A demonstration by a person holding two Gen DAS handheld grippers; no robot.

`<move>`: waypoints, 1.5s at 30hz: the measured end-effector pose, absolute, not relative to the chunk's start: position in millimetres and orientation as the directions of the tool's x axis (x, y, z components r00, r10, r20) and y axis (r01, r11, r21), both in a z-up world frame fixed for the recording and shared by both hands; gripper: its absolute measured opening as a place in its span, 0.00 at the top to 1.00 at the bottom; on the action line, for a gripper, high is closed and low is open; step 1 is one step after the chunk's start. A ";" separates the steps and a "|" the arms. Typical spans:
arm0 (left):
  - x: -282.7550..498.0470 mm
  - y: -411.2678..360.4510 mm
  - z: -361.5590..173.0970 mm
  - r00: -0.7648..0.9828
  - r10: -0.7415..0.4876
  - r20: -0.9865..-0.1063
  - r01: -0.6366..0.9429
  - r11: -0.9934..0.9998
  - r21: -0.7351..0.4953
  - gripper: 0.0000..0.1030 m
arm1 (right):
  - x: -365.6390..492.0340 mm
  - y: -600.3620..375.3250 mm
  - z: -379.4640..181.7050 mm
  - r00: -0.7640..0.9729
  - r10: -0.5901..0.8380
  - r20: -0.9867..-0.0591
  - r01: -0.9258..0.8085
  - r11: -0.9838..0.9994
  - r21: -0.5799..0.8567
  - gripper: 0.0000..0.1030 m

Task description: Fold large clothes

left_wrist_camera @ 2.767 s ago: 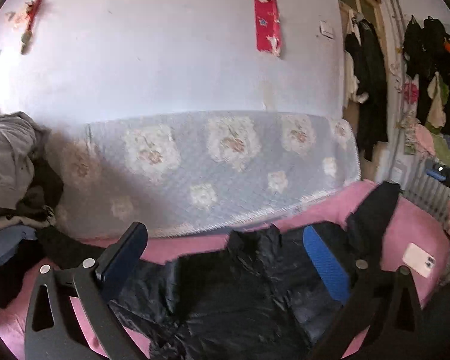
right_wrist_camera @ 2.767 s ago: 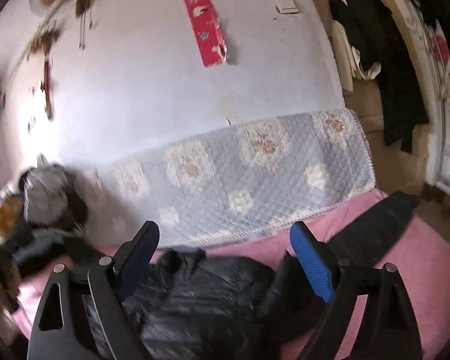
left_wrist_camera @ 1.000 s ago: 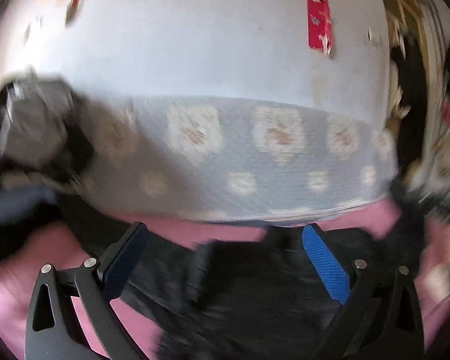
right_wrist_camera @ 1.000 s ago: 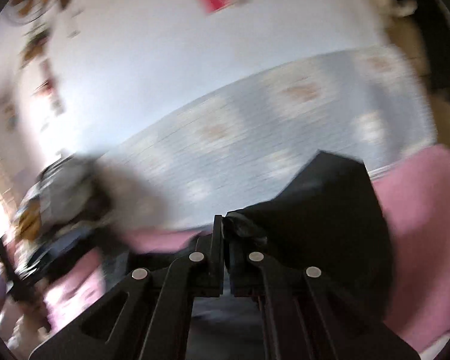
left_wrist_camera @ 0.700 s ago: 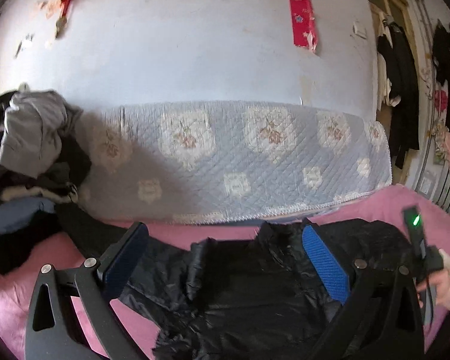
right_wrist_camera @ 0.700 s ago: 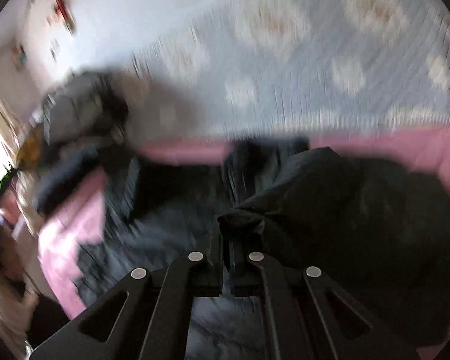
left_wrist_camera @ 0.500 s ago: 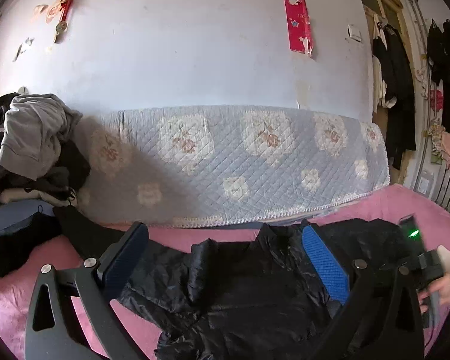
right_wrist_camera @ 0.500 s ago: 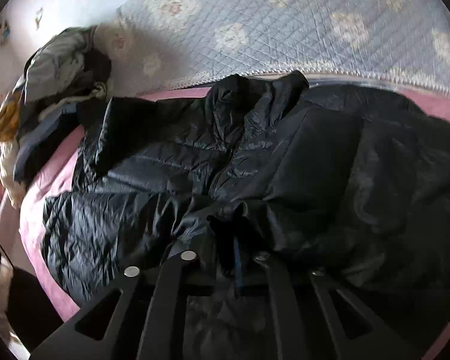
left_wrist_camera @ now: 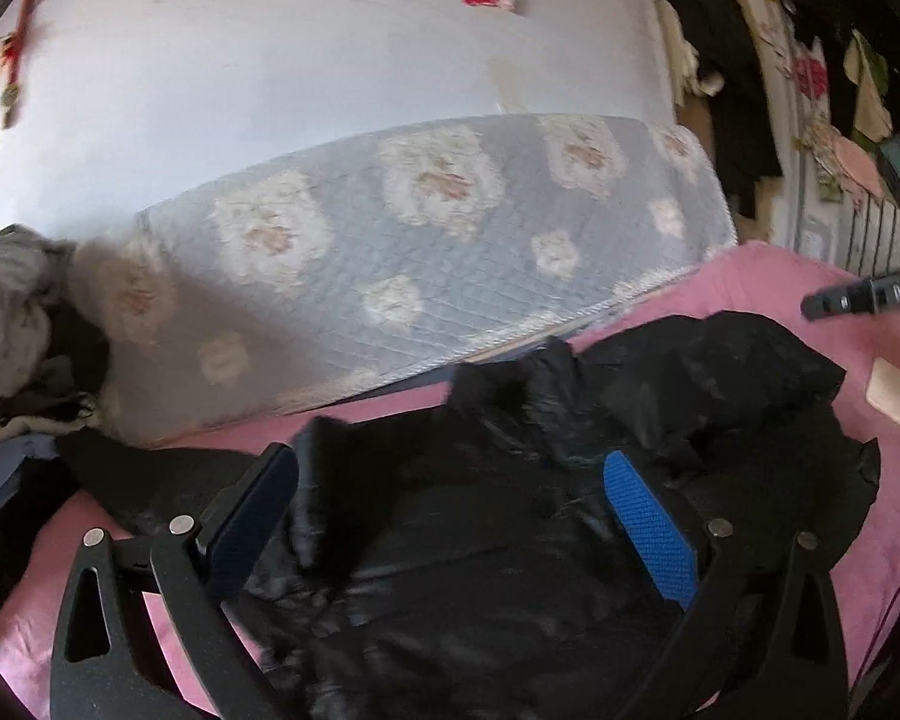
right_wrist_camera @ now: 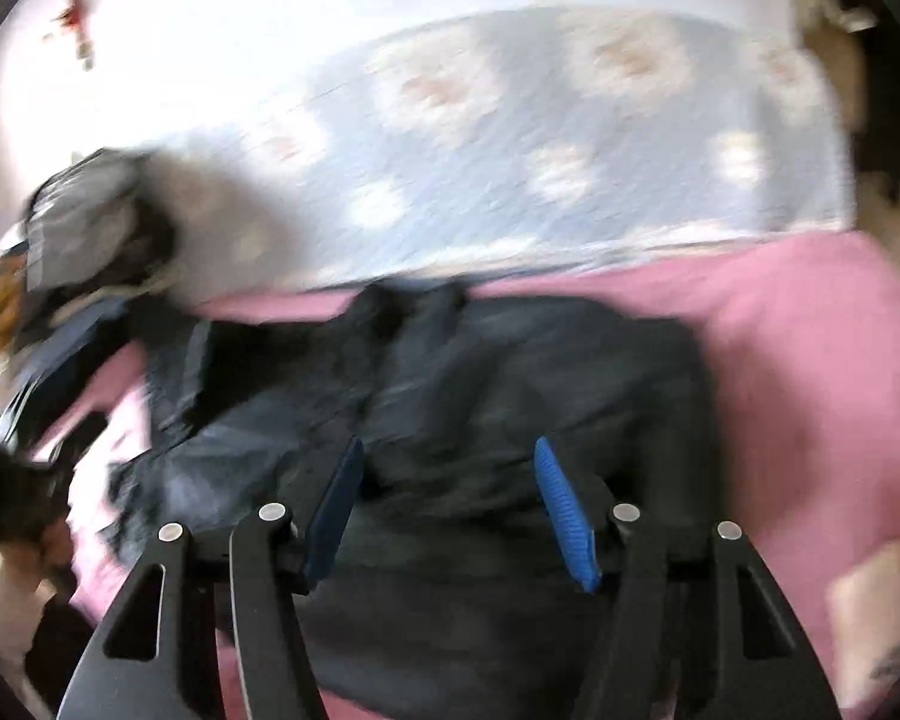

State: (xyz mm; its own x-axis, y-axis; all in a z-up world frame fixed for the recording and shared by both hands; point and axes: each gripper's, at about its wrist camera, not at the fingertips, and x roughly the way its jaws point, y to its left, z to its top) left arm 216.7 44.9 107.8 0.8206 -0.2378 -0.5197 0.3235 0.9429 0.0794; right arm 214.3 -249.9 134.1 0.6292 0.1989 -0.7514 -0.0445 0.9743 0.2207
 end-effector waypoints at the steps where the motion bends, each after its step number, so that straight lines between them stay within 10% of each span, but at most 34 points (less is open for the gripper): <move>1: 217.4 34.7 108.0 0.824 -0.235 -0.515 0.329 0.939 0.099 0.02 | 215.8 -266.3 132.7 0.622 0.156 -0.768 -0.011 0.982 0.191 0.42; 6: 219.0 -34.8 107.9 0.789 -0.324 -0.521 0.453 0.881 0.139 0.02 | 223.3 -319.9 108.3 0.555 0.086 -0.827 0.090 0.983 0.162 0.63; 10: 223.3 -103.3 98.6 0.558 -0.593 -0.580 0.696 0.715 -0.062 0.02 | 232.5 -343.2 83.2 0.484 0.139 -0.864 0.133 0.964 0.229 0.64; 16: 236.1 -198.9 76.2 0.530 -0.575 -0.623 0.724 0.689 -0.020 0.02 | 228.2 -370.5 89.5 0.513 0.131 -0.848 0.196 0.944 0.265 0.64; 23: 284.0 -227.1 37.3 0.597 -0.433 -0.675 0.568 0.823 -0.026 0.27 | 226.0 -350.0 98.0 0.530 0.100 -0.842 0.136 0.970 0.201 0.64; 27: 295.6 -206.6 30.3 0.631 -0.343 -0.696 0.492 0.871 0.016 0.87 | 236.0 -334.6 74.3 0.458 0.117 -0.881 0.111 0.976 0.187 0.63; 45: 360.9 35.8 5.5 0.696 0.333 -0.636 -0.178 0.938 0.297 1.00 | 259.4 -289.0 19.7 0.340 0.090 -0.936 0.073 0.990 0.122 0.46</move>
